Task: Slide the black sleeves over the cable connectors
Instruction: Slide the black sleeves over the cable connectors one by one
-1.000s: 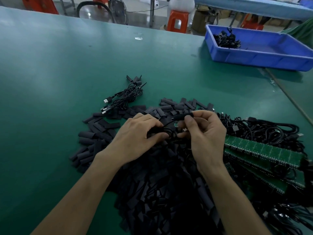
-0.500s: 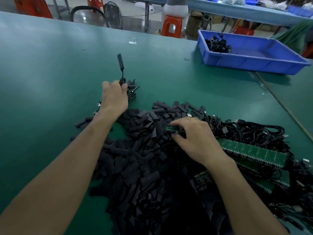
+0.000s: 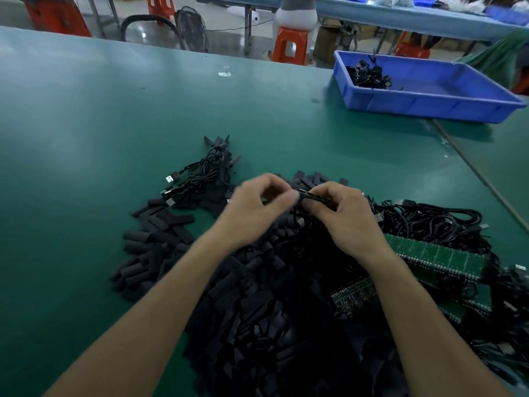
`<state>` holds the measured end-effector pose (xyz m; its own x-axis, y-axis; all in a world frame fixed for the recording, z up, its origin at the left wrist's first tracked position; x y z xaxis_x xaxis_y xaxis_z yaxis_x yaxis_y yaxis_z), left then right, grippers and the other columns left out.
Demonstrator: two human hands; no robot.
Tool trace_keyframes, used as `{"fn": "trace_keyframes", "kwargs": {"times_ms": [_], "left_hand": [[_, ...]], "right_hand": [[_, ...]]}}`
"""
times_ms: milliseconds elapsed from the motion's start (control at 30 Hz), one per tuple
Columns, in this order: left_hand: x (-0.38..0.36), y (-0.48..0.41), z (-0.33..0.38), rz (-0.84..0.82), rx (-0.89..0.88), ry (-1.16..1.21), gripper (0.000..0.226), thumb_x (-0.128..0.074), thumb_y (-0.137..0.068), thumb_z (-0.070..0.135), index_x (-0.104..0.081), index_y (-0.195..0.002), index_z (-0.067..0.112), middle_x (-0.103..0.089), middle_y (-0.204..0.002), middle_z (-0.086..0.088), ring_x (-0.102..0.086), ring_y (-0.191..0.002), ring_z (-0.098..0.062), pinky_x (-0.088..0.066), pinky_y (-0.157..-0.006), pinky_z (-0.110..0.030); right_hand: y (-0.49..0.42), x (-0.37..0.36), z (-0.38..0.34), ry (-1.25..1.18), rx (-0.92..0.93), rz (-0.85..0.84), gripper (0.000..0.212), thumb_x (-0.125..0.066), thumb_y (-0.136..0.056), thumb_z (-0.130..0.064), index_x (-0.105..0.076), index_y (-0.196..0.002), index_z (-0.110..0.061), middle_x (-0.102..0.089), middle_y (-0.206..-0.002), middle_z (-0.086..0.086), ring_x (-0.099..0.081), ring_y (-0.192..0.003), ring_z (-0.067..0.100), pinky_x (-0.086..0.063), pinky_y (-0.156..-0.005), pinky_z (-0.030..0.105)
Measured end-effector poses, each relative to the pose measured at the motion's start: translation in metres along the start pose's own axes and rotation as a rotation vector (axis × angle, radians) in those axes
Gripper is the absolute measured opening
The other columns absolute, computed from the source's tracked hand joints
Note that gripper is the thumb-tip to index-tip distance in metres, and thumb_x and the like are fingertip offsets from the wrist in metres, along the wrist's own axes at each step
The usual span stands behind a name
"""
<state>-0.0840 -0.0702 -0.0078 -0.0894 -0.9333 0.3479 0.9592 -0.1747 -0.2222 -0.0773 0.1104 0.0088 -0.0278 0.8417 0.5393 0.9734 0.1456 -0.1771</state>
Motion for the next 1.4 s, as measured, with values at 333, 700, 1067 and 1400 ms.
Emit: {"fn": "trace_keyframes", "kwargs": {"times_ms": [333,700,1067,1400], "left_hand": [[-0.023,0.005,-0.014,-0.082,0.128,0.456,0.015,-0.077,-0.080,0.022,-0.063,-0.077,0.017,-0.057,-0.068,0.010,-0.048,-0.062,-0.004,-0.040,-0.062,-0.015],[-0.018,-0.001,-0.019,-0.229,0.240,0.638,0.016,-0.074,-0.074,0.019,-0.071,-0.060,0.027,-0.063,-0.063,0.012,-0.056,-0.059,0.000,-0.047,-0.063,-0.012],[0.000,-0.002,-0.008,0.127,0.082,1.015,0.011,-0.056,-0.091,0.024,-0.059,-0.088,0.015,-0.072,-0.081,-0.001,-0.068,-0.077,-0.017,-0.057,-0.079,-0.034],[0.053,0.021,0.021,0.452,-0.378,-0.007,0.015,-0.055,-0.102,0.016,-0.067,-0.106,0.023,-0.067,-0.092,0.022,-0.061,-0.081,0.007,-0.047,-0.074,-0.011]], "right_hand": [[-0.003,0.001,0.008,-0.153,-0.049,-0.206,0.009,-0.073,-0.090,-0.020,-0.065,-0.087,-0.023,-0.065,-0.074,-0.013,-0.058,-0.070,0.004,-0.049,-0.071,0.024],[-0.004,0.004,0.004,-0.293,-0.113,-0.307,0.006,-0.072,-0.089,-0.014,-0.069,-0.086,-0.018,-0.067,-0.073,-0.010,-0.061,-0.068,0.003,-0.050,-0.065,0.016],[-0.005,0.012,0.008,0.003,-0.066,0.358,0.023,-0.083,-0.081,-0.019,-0.067,-0.073,-0.033,-0.062,-0.067,-0.012,-0.054,-0.057,-0.002,-0.044,-0.060,0.014],[0.010,-0.006,-0.008,0.446,0.009,0.122,0.013,-0.078,-0.085,-0.024,-0.078,-0.098,-0.021,-0.062,-0.093,-0.003,-0.062,-0.090,0.015,-0.048,-0.083,0.021]]}}
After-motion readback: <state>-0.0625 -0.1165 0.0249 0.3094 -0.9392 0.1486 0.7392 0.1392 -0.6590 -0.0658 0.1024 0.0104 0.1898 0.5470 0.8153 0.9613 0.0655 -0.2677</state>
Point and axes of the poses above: each hand's wrist, its own y-axis away from the middle knuckle, its own x-axis out of the back of the hand, z = x × y, the point moved 2 cm from there along -y, towards the middle knuckle
